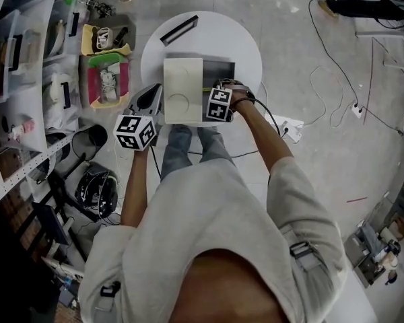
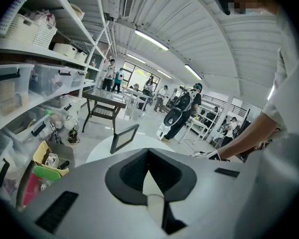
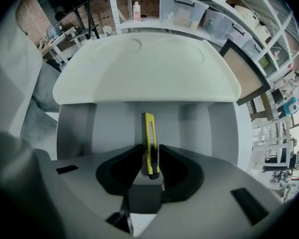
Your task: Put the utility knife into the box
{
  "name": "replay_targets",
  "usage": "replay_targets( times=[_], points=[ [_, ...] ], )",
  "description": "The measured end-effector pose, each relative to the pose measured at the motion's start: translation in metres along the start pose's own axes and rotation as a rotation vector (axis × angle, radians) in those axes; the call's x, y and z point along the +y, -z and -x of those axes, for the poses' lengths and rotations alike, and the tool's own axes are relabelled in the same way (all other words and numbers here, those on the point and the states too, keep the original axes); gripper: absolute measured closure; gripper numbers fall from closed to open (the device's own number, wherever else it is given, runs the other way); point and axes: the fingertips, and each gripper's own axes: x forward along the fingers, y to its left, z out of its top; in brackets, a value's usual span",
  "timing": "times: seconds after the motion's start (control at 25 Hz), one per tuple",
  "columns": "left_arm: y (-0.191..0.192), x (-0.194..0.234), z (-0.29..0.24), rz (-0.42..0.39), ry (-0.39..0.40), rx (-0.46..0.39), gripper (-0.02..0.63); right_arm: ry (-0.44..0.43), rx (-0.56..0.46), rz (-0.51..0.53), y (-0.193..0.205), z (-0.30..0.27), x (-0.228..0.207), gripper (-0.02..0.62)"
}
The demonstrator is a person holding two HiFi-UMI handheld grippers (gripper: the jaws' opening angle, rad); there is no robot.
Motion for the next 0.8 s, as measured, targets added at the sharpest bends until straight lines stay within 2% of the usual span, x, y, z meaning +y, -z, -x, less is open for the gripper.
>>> replay_targets(
  times=[0.08, 0.16, 0.2, 0.4, 0.56, 0.8],
  points=[
    [0.0, 0.0, 0.0, -0.001, 0.002, 0.001, 0.588, -0.004, -0.002, -0.003, 0.0, 0.001, 0.0, 0.474],
    [0.0, -0.001, 0.0, -0.003, 0.006, 0.002, 0.588, -0.018, -0.004, -0.007, -0.001, 0.001, 0.001, 0.403],
    [0.0, -0.001, 0.0, -0.004, 0.008, 0.002, 0.588, -0.024, -0.006, -0.01, -0.001, 0.002, 0.001, 0.397],
    [-0.005, -0.005, -0.002, -0.013, 0.021, -0.001, 0.588, -0.003, -0.033, -0.018, 0.0, 0.012, -0.002, 0.399],
    [-0.006, -0.008, -0.005, -0.022, 0.034, 0.0, 0.588, 0.026, -0.085, -0.066, -0.003, 0.021, -0.006, 0.399],
    [-0.007, -0.016, -0.01, -0.033, 0.057, 0.002, 0.588, 0.093, -0.165, -0.172, -0.001, 0.036, -0.012, 0.499]
  ],
)
